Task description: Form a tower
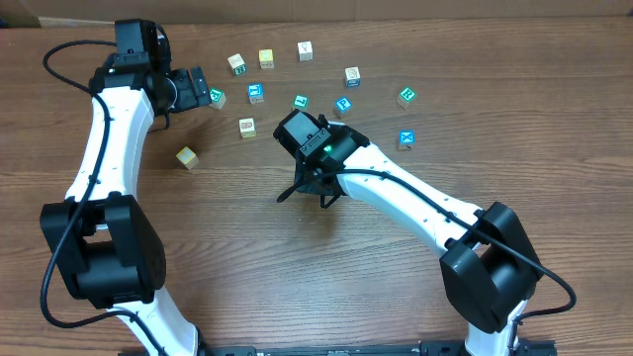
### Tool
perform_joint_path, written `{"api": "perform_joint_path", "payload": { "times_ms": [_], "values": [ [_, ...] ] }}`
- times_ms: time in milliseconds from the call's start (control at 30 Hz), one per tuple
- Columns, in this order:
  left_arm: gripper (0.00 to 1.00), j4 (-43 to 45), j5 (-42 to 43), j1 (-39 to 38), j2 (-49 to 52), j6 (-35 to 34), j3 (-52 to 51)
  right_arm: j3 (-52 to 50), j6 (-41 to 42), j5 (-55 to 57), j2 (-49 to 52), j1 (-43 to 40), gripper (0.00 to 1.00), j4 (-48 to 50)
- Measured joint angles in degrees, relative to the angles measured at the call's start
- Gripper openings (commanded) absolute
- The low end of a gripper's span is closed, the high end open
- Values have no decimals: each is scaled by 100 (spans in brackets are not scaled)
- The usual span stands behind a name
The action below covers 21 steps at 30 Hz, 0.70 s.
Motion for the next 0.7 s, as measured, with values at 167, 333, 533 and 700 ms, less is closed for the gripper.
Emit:
{"api": "perform_joint_path", "payload": {
  "times_ms": [167,333,533,700],
  "values": [
    [100,0,0,0,0,0,0,107,-483,85,0,0,41,-289],
    [100,2,-2,0,0,0,0,1290,-828,85,2,-39,73,-1163],
    [100,0,0,0,0,0,0,2253,-1202,-286,-162,-291,96,-1390],
    [100,0,0,0,0,0,0,2267,-1423,-573,31,-372,100,-1751]
  ]
}}
